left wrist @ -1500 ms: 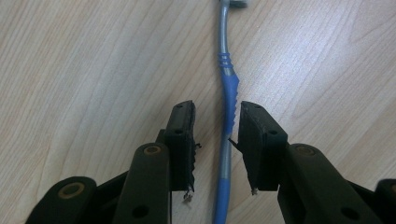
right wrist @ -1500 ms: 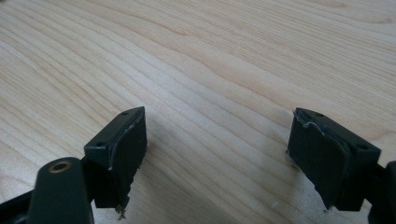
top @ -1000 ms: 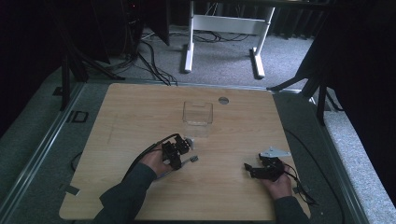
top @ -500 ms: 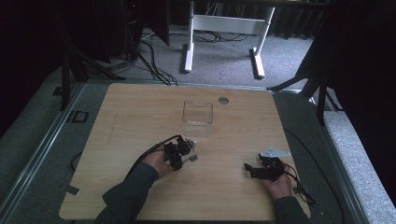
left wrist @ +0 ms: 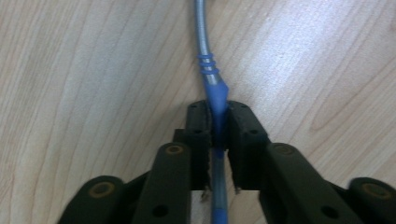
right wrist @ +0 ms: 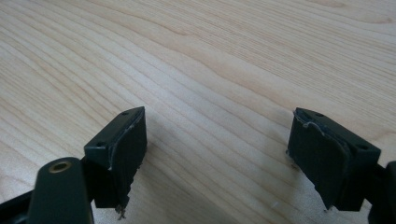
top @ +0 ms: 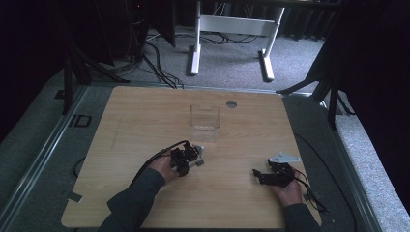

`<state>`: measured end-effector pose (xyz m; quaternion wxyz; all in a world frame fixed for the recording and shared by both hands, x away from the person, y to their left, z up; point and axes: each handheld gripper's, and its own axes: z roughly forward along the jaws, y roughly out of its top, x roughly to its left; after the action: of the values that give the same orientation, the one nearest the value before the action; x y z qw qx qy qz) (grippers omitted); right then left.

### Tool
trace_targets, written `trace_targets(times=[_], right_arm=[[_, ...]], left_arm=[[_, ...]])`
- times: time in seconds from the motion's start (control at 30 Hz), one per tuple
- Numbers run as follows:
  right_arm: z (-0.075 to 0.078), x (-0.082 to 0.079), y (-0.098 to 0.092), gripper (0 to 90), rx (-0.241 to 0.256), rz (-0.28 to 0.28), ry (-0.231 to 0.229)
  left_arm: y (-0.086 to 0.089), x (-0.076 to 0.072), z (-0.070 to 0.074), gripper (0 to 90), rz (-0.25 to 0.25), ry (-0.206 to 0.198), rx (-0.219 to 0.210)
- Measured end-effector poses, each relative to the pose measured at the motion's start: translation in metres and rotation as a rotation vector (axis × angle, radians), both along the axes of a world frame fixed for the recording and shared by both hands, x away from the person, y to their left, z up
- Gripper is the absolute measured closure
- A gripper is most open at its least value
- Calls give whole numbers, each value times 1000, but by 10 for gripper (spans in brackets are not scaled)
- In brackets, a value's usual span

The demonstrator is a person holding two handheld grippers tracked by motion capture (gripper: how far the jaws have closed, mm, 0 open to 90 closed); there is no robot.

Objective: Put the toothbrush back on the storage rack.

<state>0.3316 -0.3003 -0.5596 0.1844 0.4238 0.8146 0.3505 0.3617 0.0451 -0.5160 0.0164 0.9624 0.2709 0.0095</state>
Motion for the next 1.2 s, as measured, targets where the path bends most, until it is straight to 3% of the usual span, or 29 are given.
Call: trace_targets(times=[0.63,1.2], right_arm=[[0,0,0,193,0,0,0],[0,0,0,193,0,0,1]], left_arm=[[5,0,7,825,17,0,-26],[14,3,24,825,57,-48,-71]])
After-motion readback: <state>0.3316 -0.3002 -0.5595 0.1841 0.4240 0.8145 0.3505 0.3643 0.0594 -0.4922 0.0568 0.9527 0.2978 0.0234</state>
